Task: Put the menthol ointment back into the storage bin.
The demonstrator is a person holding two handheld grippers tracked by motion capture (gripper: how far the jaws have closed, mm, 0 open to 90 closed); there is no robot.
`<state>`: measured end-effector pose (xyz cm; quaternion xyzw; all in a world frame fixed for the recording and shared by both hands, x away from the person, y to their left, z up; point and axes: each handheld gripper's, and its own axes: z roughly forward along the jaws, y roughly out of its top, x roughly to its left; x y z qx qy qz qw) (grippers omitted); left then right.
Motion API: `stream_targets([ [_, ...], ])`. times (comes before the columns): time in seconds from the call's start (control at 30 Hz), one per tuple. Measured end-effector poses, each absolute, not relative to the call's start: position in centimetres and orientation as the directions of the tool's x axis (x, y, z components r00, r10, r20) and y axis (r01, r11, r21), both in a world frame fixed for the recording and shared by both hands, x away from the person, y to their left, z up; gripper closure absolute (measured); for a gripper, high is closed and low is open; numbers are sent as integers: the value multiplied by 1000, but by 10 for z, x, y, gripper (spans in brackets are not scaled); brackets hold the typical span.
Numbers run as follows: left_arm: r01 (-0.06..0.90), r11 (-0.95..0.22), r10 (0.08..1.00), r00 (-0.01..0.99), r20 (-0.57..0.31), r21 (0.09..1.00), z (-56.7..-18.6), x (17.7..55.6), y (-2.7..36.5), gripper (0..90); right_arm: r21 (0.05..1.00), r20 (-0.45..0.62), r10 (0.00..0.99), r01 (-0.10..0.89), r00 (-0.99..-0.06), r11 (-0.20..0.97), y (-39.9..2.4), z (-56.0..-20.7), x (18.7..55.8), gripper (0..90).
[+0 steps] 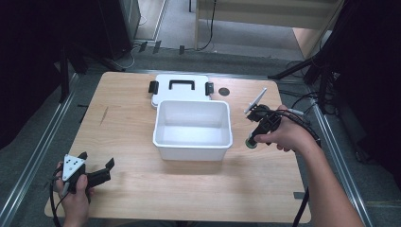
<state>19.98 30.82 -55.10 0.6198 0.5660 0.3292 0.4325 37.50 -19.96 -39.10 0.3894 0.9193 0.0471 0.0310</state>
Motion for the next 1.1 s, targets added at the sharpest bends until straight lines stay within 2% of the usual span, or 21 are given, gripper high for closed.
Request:
stream_targets([
  [0.7,415,23,986,144,-90,909,-551,200,309,2,126,-40,684,676,-728,726,-166,-340,387,514],
  [1.1,417,27,984,148,-97,908,-551,200,309,2,125,-33,663,656,-748,745,-142,-329,393,514],
])
